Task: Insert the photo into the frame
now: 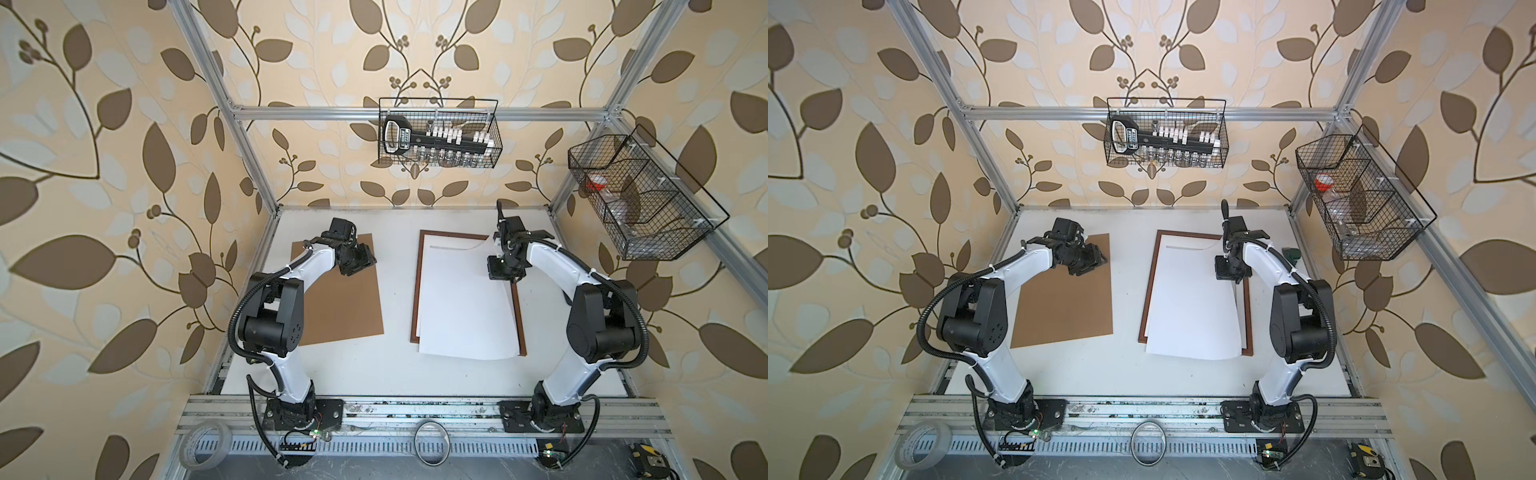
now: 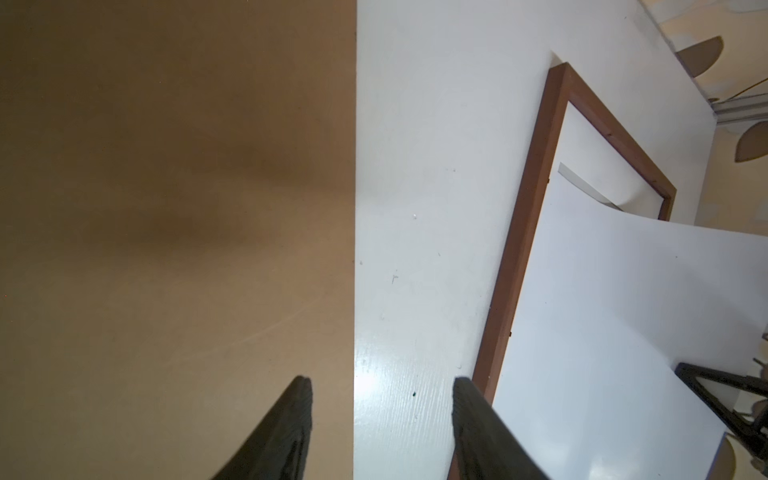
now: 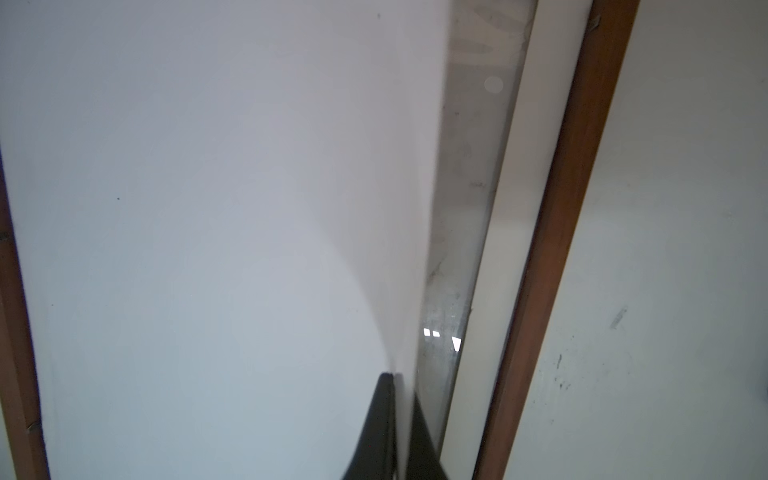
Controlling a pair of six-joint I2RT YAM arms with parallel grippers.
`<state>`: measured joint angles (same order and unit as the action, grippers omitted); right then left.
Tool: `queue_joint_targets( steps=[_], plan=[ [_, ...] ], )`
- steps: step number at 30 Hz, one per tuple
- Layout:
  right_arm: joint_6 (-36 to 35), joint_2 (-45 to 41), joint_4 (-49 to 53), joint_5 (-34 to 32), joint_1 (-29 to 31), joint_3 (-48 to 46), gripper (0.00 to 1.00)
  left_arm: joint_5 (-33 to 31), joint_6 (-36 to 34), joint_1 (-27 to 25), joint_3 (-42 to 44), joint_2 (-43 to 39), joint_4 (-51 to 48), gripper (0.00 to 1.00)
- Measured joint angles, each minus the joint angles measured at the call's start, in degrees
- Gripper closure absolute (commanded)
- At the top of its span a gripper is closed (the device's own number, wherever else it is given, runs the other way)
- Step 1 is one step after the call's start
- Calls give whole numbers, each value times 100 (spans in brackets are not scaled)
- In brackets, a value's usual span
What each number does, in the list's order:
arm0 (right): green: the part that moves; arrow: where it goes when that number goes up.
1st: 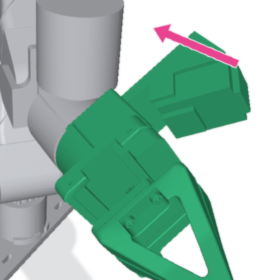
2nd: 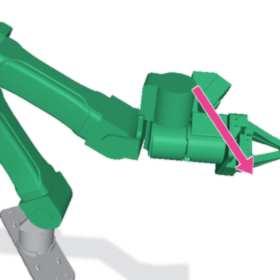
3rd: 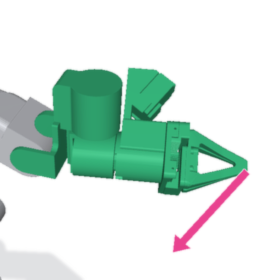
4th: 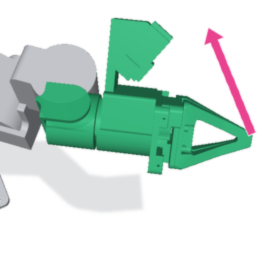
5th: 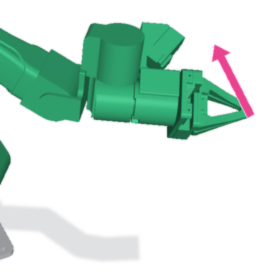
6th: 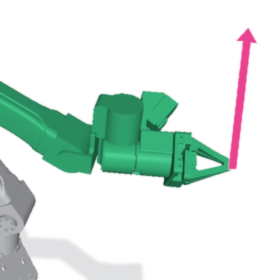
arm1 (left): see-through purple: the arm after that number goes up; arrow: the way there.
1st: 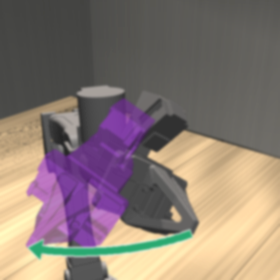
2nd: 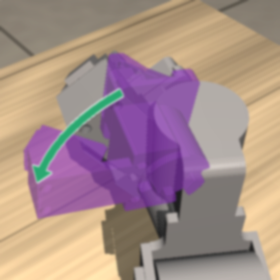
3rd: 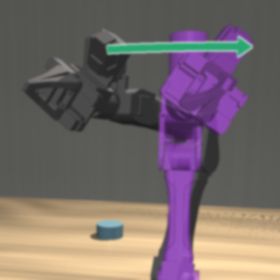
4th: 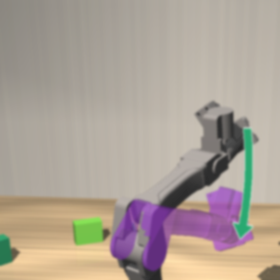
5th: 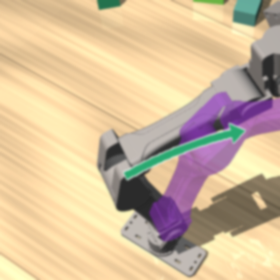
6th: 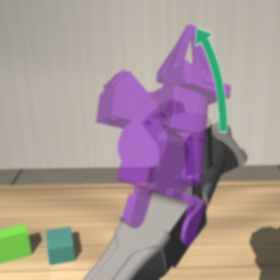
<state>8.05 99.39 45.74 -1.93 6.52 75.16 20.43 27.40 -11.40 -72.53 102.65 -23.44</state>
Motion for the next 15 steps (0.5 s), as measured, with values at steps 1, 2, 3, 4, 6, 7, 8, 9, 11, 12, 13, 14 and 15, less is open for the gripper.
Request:
queue_joint_targets(
  steps=[1, 2, 3, 4, 6, 7, 8, 9, 11, 12, 13, 14, 15],
  plan=[
    [-24, -83, -116, 7, 0, -105, 100, 13, 0, -70, -7, 26, 2, 45],
    [-44, -155, -221, 24, -2, -192, 100, 15, 0, -120, -7, 46, 0, 45],
    [-66, -221, -315, 66, -7, -258, 100, 17, 2, -186, -7, 63, 0, 45],
    [-85, -264, -407, 105, -17, -291, 100, 20, 0, -232, -7, 83, 2, 45],
    [-122, -317, -590, 179, -46, -310, 100, 33, 7, -306, -7, 105, 4, 46],
    [-151, -343, -708, 225, -66, -341, 100, 39, 9, -341, -7, 109, 4, 46],
    [-164, -378, -807, 284, -87, -389, 100, 42, 13, -365, -7, 111, 11, 45],
    [-173, -417, -925, 361, -109, -461, 100, 44, 22, -389, -7, 114, 20, 46],
    [-175, -455, -1080, 520, -155, -566, 100, 44, 28, -409, -7, 129, 55, 46],
    [-175, -455, -1161, 614, -184, -595, 100, 44, 31, -444, -7, 155, 85, 46],
    [-173, -444, -1231, 721, -219, -603, 100, 44, 35, -446, -11, 192, 107, 46],
    [-173, -431, -1274, 815, -245, -603, 100, 44, 44, -472, -11, 234, 118, 46],
    [-173, -407, -1294, 911, -271, -590, 100, 46, 50, -481, -11, 280, 125, 46]
  ],
)
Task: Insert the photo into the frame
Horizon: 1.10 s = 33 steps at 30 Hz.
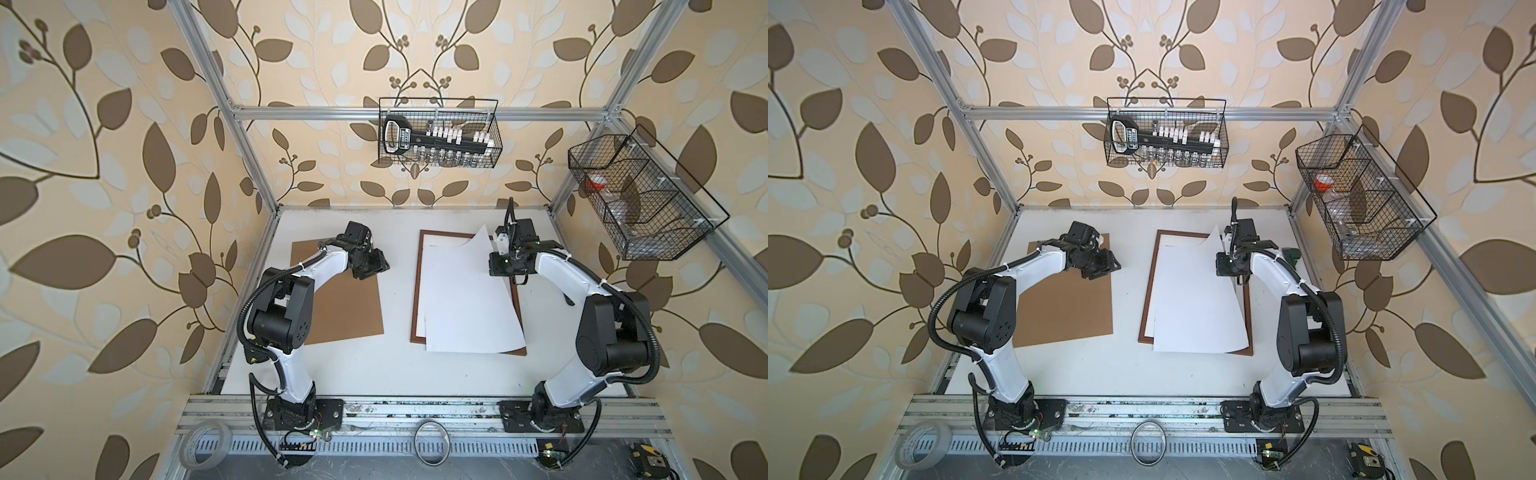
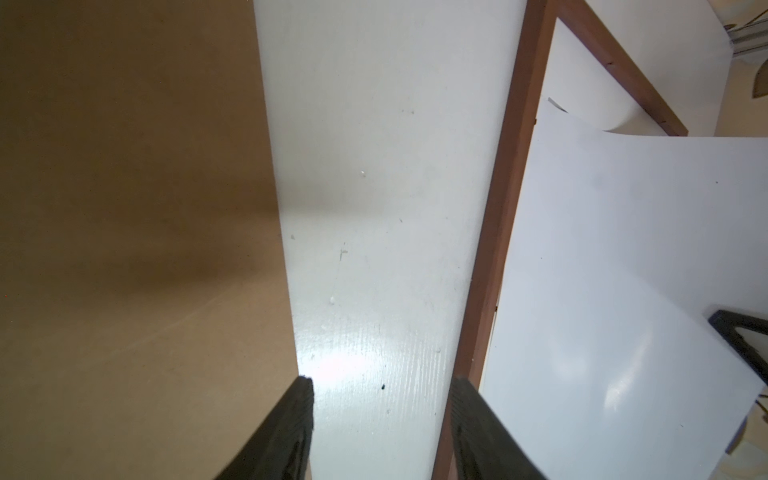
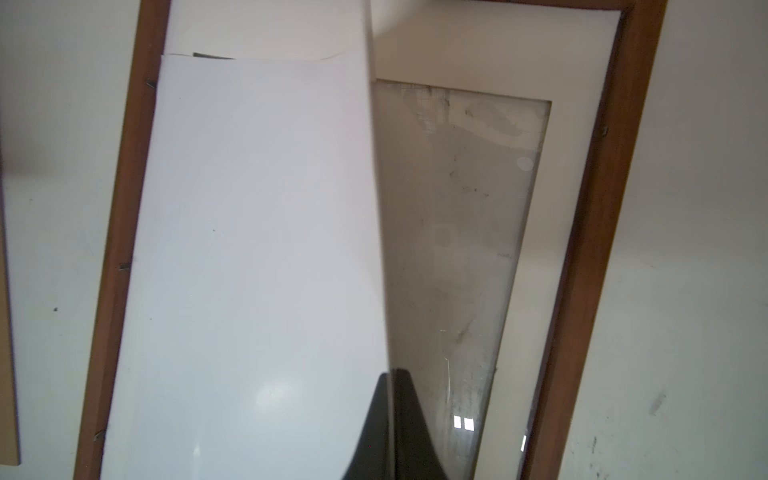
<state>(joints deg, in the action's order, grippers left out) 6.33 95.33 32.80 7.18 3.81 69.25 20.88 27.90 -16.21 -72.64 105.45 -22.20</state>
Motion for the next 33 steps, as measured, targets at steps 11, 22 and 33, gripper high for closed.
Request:
queue_joint_targets(
  steps=[11, 22, 33],
  plan=[
    [291, -494, 702, 175, 181, 195, 100, 39, 76, -111, 0, 118, 107, 46],
    [457, -1211, 1246, 599, 962, 1095, 100, -22, 52, -111, 0, 118, 146, 47],
    [490, -501, 433, 1539, 129, 1086, 100, -50, 9, -111, 0, 118, 146, 47]
  ],
)
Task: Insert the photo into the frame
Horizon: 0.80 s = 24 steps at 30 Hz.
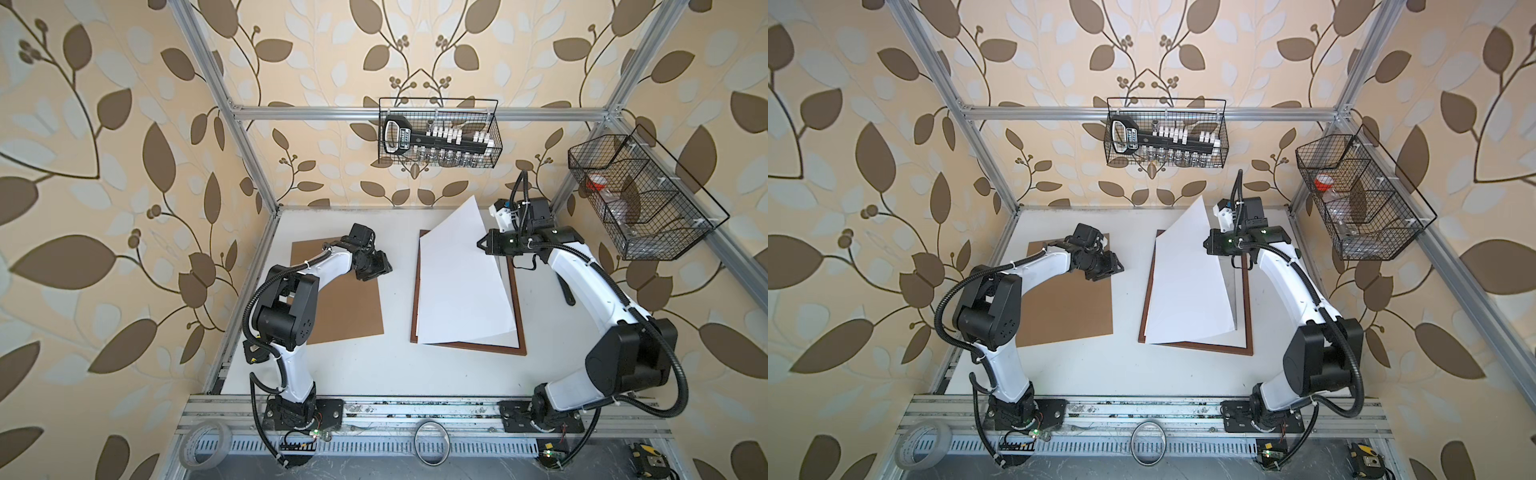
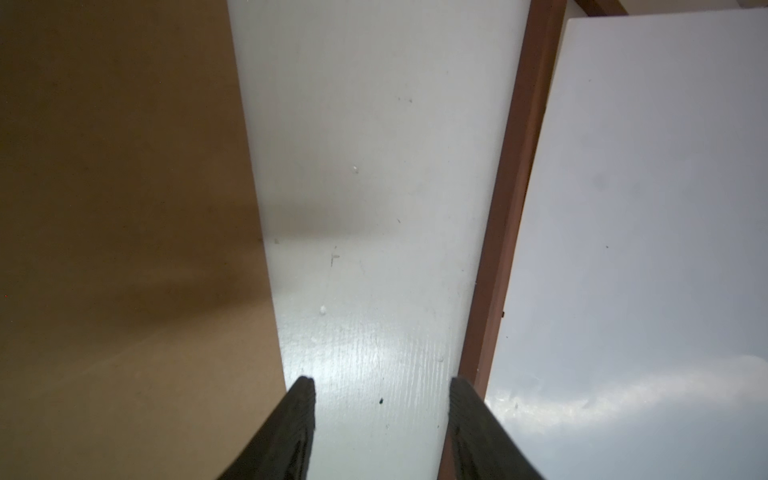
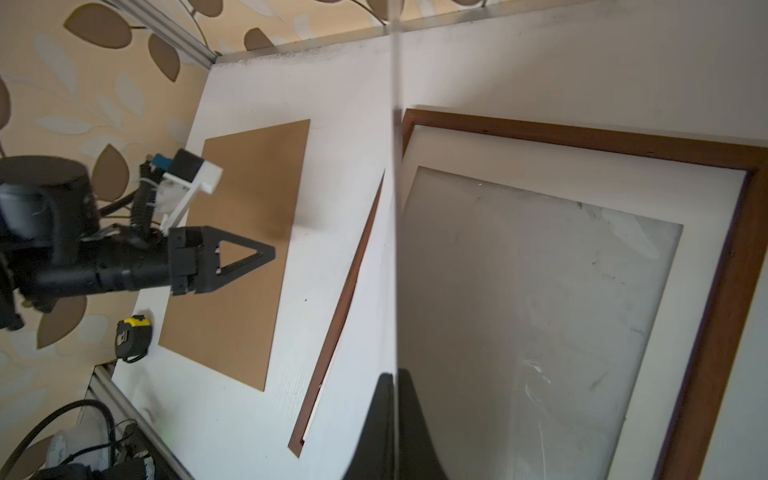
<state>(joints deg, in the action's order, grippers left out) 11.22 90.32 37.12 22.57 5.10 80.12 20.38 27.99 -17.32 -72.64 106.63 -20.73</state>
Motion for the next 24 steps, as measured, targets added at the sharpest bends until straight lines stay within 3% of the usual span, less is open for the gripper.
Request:
queue_joint_targets(
  steps=[7, 24],
  plan=[
    [-439, 1106, -153, -337, -286, -74, 100, 2, 0, 0, 0, 0, 2, 47],
    [-511, 874, -782, -275, -833, -649, 100, 13, 7, -2, 52, 0, 90, 47]
  ],
)
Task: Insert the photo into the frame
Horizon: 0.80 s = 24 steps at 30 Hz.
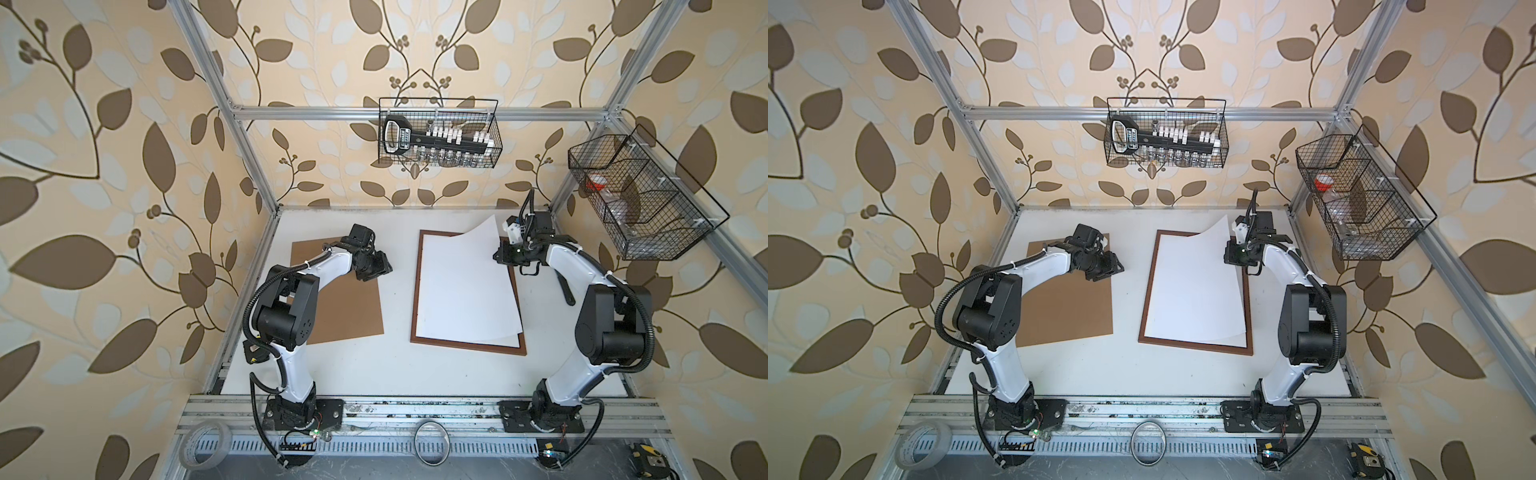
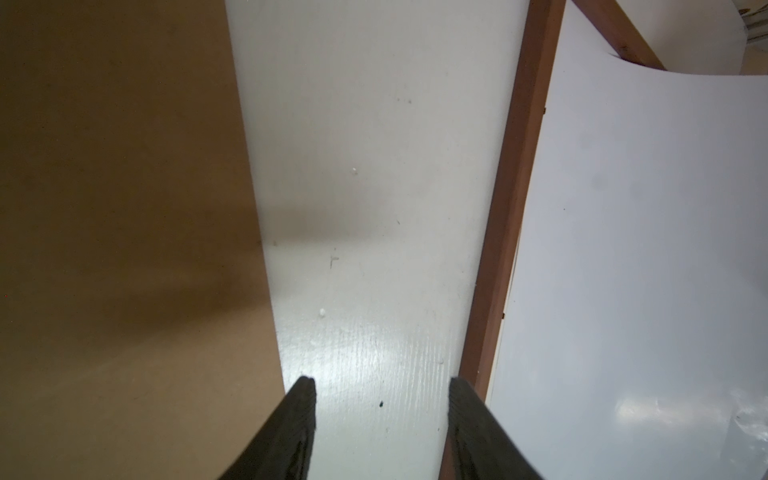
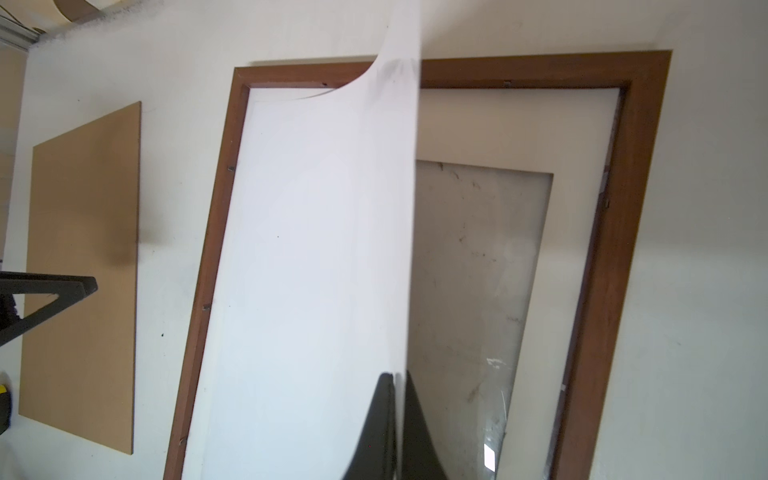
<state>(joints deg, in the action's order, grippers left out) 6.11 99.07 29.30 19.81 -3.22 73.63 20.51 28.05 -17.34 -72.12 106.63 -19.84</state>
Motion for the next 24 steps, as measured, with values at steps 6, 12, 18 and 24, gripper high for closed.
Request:
queue_joint_targets(
  steps=[6, 12, 18, 24],
  plan=[
    [57, 201, -173, 186, -20, -17, 100, 2, 0, 0, 0, 7, 7, 47],
    [332, 516, -138, 431, -188, 61, 100, 4, 2, -72, 0, 57, 39, 47],
    [592, 828, -55, 470, -291, 114, 100, 7, 17, -111, 0, 72, 44, 48],
    [654, 826, -24, 490, -291, 122, 98, 31, 74, -214, 0, 72, 61, 48]
  ],
)
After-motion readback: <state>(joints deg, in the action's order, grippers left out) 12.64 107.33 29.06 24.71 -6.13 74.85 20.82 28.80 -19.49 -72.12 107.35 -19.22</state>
